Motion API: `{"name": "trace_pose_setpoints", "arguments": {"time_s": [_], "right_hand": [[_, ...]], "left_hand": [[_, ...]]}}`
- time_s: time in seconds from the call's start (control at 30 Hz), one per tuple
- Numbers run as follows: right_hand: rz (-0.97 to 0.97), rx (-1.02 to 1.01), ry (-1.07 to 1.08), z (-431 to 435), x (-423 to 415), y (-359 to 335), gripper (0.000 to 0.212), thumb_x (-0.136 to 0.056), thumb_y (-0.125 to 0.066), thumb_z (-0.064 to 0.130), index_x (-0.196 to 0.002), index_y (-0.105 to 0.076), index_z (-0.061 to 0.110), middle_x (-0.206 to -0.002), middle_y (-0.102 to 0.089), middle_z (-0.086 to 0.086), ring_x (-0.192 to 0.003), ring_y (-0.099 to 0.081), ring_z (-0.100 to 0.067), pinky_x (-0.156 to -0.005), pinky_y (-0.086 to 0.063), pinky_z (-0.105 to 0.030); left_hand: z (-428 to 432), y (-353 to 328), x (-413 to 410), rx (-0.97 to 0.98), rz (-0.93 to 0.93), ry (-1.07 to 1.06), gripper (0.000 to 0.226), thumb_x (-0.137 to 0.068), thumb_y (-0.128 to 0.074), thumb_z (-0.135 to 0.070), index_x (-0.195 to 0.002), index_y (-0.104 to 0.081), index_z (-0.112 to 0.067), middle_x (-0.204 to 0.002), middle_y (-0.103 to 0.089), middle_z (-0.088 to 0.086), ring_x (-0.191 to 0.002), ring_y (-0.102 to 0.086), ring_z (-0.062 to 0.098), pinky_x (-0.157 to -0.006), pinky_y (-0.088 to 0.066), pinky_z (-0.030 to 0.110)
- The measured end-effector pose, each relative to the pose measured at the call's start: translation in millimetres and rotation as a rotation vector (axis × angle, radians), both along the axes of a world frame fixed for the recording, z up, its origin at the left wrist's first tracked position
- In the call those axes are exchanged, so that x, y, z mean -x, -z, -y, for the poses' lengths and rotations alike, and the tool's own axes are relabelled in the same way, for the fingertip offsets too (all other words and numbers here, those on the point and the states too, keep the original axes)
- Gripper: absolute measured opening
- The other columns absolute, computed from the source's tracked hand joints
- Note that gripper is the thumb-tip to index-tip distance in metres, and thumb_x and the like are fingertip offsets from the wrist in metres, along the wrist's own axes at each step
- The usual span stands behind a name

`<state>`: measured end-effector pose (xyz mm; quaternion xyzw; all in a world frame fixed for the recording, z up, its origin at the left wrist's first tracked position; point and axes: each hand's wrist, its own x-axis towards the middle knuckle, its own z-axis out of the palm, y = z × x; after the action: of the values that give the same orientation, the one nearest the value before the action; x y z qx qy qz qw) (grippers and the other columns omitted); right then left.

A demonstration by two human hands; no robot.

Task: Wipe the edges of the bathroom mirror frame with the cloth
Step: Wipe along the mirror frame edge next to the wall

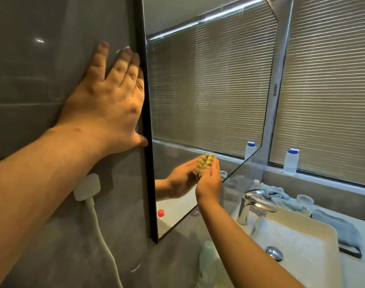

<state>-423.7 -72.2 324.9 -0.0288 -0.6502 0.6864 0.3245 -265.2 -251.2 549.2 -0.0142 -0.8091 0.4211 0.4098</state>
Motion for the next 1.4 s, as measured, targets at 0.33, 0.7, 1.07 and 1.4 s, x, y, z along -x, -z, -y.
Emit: {"name": "trace_pose_setpoints", "arguments": {"time_s": [0.33, 0.7, 1.07, 1.4], "right_hand": [[-0.265, -0.057, -0.051, 22.8, -9.7, -31.4, 0.048, -0.106, -0.033, 0.024, -0.154, -0.028, 0.02, -0.158, -0.019, 0.017, -0.146, -0.01, 0.007, -0.12, -0.007, -0.017], [-0.017, 0.061, 0.014, -40.4, 58.3, -25.3, 0.06, -0.094, -0.033, 0.036, -0.153, -0.033, 0.022, -0.158, -0.034, 0.003, -0.144, -0.033, -0.017, -0.12, -0.028, -0.042], [-0.246, 0.124, -0.153, -21.9, 45.8, -55.5, 0.065, -0.096, -0.031, 0.04, -0.155, -0.025, 0.016, -0.163, -0.022, 0.003, -0.15, -0.018, -0.01, -0.124, -0.015, -0.037], [-0.213, -0.006, -0.062, -55.9, 75.5, -117.8, 0.071, -0.086, -0.026, 0.032, -0.154, -0.027, 0.011, -0.163, -0.02, -0.003, -0.151, -0.015, -0.014, -0.125, -0.011, -0.036]], "left_hand": [[0.6, 1.5, 2.4, 0.009, -0.023, -0.001, 0.128, -0.067, -0.019, -0.091, -0.149, -0.007, 0.006, -0.16, -0.005, 0.024, -0.149, -0.004, 0.037, -0.116, -0.004, 0.061], [-0.1, 3.3, 0.7, 0.008, -0.036, 0.007, 0.127, -0.068, -0.02, -0.09, -0.15, -0.004, 0.006, -0.16, -0.001, 0.025, -0.149, 0.0, 0.037, -0.117, -0.001, 0.062], [-0.5, 4.0, 0.0, -0.037, -0.032, 0.068, 0.129, -0.065, -0.029, -0.09, -0.15, -0.014, 0.005, -0.16, -0.011, 0.024, -0.149, -0.007, 0.035, -0.117, -0.003, 0.06], [0.5, 4.5, 2.0, -0.035, -0.061, 0.08, 0.129, -0.065, -0.028, -0.091, -0.15, -0.015, 0.005, -0.16, -0.012, 0.023, -0.149, -0.008, 0.034, -0.117, -0.002, 0.059]]}}
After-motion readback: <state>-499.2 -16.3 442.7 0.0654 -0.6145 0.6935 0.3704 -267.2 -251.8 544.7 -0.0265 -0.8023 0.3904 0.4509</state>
